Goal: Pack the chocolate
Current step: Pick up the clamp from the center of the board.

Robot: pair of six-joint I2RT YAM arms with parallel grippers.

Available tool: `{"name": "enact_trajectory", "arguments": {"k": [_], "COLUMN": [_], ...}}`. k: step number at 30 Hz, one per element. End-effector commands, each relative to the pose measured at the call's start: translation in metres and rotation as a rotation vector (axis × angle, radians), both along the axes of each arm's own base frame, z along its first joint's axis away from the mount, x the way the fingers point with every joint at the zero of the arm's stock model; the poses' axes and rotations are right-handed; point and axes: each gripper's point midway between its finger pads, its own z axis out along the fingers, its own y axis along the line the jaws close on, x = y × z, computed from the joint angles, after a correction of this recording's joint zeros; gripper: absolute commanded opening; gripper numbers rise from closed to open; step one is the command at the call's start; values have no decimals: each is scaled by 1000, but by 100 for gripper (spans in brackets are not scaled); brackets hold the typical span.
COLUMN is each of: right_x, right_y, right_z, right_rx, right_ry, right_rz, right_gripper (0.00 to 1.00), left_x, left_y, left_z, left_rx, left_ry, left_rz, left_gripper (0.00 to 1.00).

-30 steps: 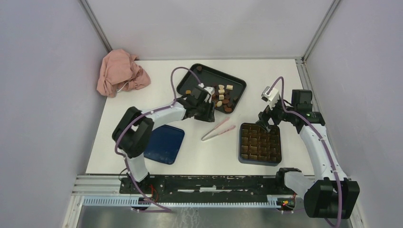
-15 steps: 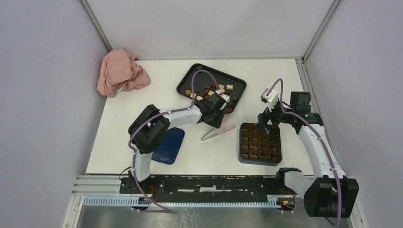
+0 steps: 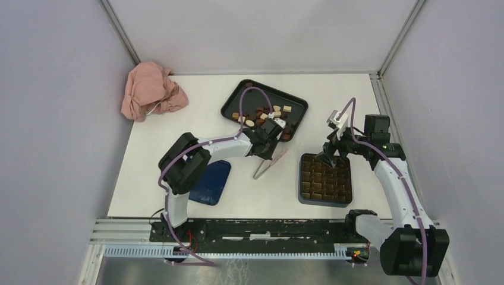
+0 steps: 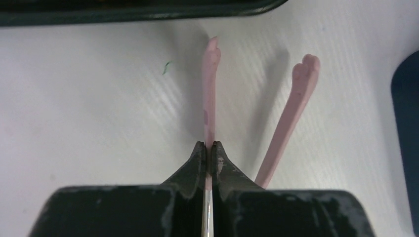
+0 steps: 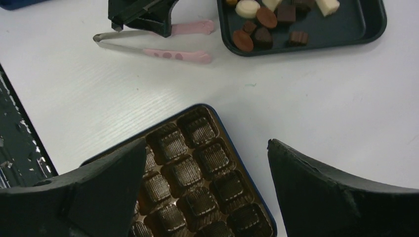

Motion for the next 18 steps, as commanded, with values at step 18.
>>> {"name": "enact_trajectory", "arguments": {"k": [18], "right_x": [6], "right_y": [114], "right_z": [171], "right_rx": [734], "right_ry": [-126], "right_rz": [-6], "right_gripper": [98], "left_x": [26], "left_y": [40], "left_z": [258], "left_rx": [-676], "left_ry": [-493], "left_rz": [495], "left_gripper": [2]}}
